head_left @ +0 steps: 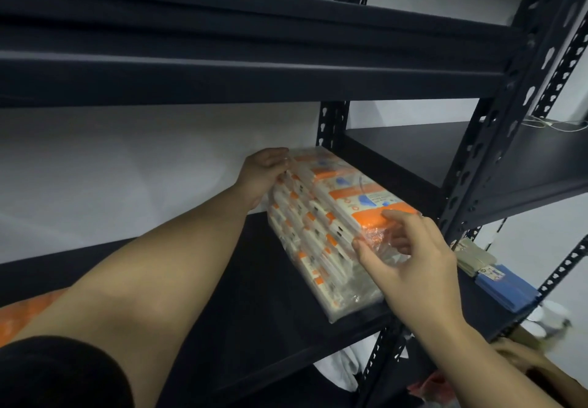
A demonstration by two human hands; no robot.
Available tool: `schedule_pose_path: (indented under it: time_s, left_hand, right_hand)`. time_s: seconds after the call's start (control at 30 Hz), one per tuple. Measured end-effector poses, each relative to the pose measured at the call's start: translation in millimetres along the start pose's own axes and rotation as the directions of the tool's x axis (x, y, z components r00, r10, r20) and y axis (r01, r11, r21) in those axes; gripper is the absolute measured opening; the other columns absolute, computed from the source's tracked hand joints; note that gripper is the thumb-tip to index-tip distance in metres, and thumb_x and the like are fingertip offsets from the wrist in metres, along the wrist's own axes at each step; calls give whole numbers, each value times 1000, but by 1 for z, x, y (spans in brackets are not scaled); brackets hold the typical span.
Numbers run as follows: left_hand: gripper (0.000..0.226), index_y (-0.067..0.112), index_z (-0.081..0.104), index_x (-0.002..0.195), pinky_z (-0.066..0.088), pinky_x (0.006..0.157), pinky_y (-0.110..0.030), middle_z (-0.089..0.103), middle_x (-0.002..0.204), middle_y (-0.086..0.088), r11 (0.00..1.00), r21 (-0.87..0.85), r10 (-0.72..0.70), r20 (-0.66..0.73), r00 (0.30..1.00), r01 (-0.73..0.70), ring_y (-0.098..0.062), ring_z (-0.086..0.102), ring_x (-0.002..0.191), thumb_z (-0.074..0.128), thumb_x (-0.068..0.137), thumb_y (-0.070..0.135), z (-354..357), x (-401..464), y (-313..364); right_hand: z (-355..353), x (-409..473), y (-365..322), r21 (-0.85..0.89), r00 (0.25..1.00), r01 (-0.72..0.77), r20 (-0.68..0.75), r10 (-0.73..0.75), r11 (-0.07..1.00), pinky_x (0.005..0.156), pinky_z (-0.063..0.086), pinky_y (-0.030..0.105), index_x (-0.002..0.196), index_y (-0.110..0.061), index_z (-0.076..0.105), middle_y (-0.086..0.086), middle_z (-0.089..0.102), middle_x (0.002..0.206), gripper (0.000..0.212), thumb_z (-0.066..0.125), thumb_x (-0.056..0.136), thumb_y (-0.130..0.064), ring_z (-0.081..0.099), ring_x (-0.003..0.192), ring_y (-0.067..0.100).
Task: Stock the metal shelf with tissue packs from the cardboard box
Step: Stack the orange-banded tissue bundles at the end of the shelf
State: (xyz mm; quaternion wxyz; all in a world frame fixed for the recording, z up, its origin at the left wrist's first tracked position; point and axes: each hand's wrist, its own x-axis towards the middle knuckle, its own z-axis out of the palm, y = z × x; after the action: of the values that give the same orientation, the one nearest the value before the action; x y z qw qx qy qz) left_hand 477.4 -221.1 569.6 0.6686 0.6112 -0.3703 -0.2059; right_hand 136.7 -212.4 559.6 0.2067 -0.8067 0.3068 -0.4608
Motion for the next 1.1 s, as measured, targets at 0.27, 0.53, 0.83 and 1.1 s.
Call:
schedule_pose_path:
  time_s: [0.27, 0.53, 0.83, 1.1]
  left_hand:
    - [34, 22, 67, 133, 58, 85, -21, 75, 119, 7, 995, 102, -17, 37, 999, 13, -7, 73, 104, 66, 101, 33, 4, -17, -5]
    - [49, 22, 66, 131, 56, 100, -39, 75, 117, 2, 979, 156, -141, 32, 989, 135, -15, 73, 105, 51, 99, 57, 14, -32, -32]
    - [53, 23, 62, 137, 45, 102, -34, 69, 127, 6, 959, 198, -219, 58, 974, 203, -12, 64, 115, 41, 105, 60, 14, -41, -40]
    - [62, 26, 60, 140, 39, 113, -37, 67, 126, 13, 953, 153, -277, 95, 956, 261, -10, 59, 122, 41, 101, 69, 11, -42, -48]
  right_hand:
    - [-3, -27, 12, 75, 995, -103, -7, 104, 992, 85, 46, 21, 139, -42, 36, -17, 55, 117, 95, 94, 64, -52, 57, 107, 2]
    - [7, -74, 33, -45, 958, -275, 70, 278, 960, 93, 44, 22, 141, -31, 45, -25, 45, 119, 90, 85, 67, -62, 48, 115, -4]
    - [28, -71, 35, 54, 889, -439, 170, 425, 897, 112, 45, 34, 159, -28, 30, -19, 49, 137, 111, 85, 70, -64, 46, 134, 6]
    - [40, -66, 39, 245, 875, -484, 156, 458, 840, 92, 47, 24, 134, -49, 36, -32, 49, 120, 98, 98, 57, -49, 49, 114, -10]
